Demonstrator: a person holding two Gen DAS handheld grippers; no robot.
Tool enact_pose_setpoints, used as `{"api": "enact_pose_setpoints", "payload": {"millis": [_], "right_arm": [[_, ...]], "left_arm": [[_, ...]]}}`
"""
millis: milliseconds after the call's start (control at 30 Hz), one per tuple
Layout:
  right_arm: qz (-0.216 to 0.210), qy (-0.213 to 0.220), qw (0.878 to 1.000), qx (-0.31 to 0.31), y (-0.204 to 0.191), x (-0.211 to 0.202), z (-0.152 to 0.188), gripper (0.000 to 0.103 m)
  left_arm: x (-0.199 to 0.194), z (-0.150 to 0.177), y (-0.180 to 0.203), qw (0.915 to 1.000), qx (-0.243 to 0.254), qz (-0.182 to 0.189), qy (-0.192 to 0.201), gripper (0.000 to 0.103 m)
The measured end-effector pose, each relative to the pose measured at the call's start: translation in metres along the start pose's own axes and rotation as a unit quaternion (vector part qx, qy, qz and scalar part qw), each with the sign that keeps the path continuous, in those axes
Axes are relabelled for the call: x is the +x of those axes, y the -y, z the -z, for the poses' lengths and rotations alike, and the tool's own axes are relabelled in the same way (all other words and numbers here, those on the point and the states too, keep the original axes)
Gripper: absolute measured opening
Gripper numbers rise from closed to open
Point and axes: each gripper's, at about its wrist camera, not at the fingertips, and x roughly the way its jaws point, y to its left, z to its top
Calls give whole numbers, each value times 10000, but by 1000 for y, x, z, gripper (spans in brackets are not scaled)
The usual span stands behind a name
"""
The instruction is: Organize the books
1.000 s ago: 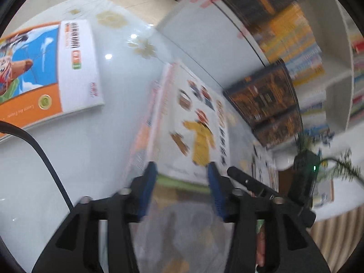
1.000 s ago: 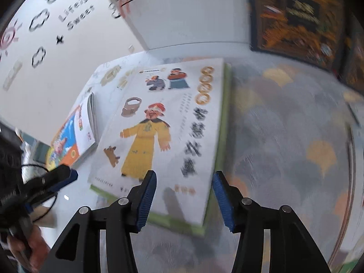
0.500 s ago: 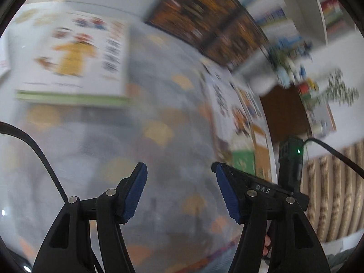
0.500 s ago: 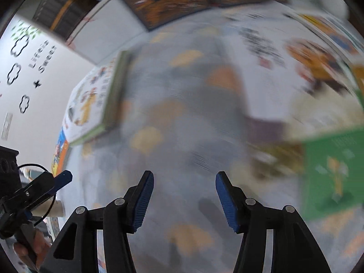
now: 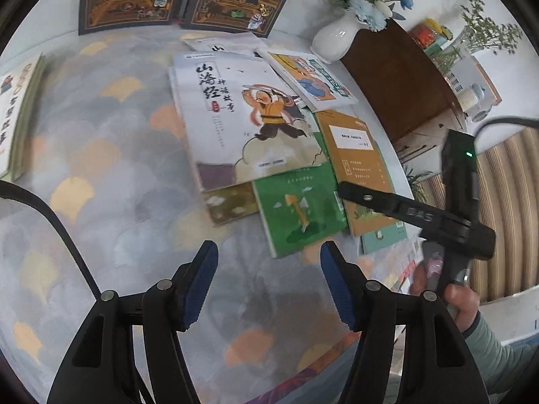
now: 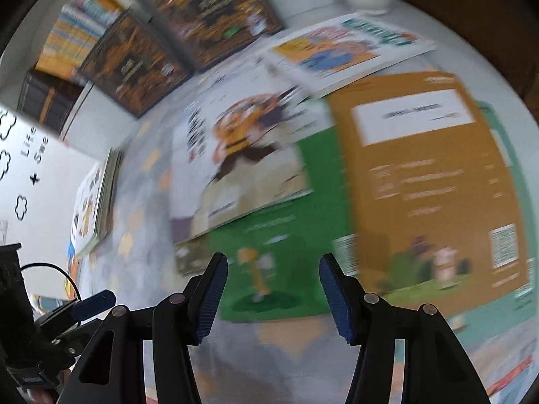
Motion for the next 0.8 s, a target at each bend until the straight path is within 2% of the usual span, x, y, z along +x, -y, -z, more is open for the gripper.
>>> {"api": "enact_pose_setpoints", "payload": {"millis": [100, 233, 500, 800], "right_arm": [[17, 85, 9999, 54, 16, -8, -9, 55], [-42, 31, 9999, 101, 29, -4, -21, 55], [-135, -208, 9993, -267, 13, 32, -45, 55], [-5, 13, 9995, -316, 4, 61, -82, 55]], "left_arm": [[11, -10, -3, 9997, -234, 107, 26, 61], [23, -35, -14, 9980, -609, -66, 149, 61], [47, -66, -45, 9908, -1312, -211, 247, 61], [77, -86, -68, 9858, -1616, -336, 322, 61]]}}
